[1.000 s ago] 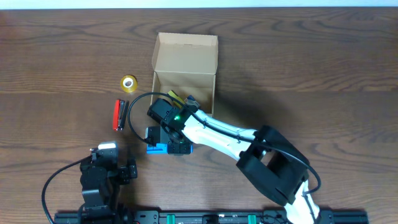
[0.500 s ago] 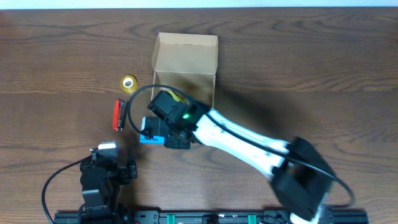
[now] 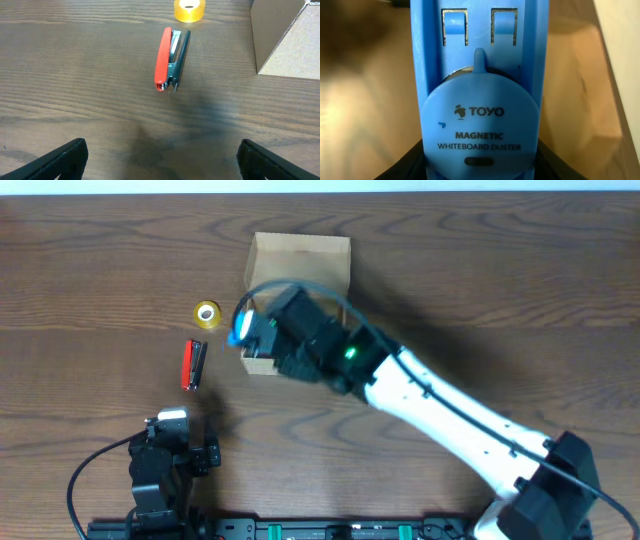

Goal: Pack container
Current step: 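Lift the blue duster with right gripper and place it in the box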

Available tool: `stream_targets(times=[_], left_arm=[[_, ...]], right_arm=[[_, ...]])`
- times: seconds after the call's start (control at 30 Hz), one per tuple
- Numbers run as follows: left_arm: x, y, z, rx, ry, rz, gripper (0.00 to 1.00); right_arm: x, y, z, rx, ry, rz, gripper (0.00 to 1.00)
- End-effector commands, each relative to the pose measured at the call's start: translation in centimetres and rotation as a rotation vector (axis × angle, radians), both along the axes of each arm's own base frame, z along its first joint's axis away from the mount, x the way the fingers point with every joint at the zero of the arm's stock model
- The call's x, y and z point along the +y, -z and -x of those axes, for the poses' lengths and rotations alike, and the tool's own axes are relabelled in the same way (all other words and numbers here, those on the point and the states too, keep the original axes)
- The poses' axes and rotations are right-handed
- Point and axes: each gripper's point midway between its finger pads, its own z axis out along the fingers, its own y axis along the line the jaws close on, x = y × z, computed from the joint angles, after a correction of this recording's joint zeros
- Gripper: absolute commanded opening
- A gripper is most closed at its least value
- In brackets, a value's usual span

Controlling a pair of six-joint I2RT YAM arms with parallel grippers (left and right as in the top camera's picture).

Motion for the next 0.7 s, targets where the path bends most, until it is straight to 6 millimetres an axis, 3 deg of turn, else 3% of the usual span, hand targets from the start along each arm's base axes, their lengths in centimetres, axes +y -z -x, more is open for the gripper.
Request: stream_targets(times=[0.0,0.2,0.57,0.63,0.67], left_arm=[[0.3,0.3,0.1,0.003,-0.023,0.005,0.95],[0.3,0.3,0.1,0.003,-0.023,0.005,0.95],[0.3,0.3,0.1,0.003,-0.023,0.005,0.95],[0.3,0.3,0.1,0.003,-0.023,0.005,0.95],[0.3,0.3,0.1,0.003,-0.023,0.005,0.95]], right_arm=[[-1.2,1.3,-2.8,0.032,0.07,-0.022,0.36],[-1.7,3.4,-4.7,0.062,0.074,-0.029,0.36],[-1.7,8.9,-4.7,0.146,0.065,0.058,0.33],[-1.6,9.4,-4.7,0.152,0.065,0.063,0.37],[-1.6,9.7,-4.7,0.155,0.065,0.066,0.43]])
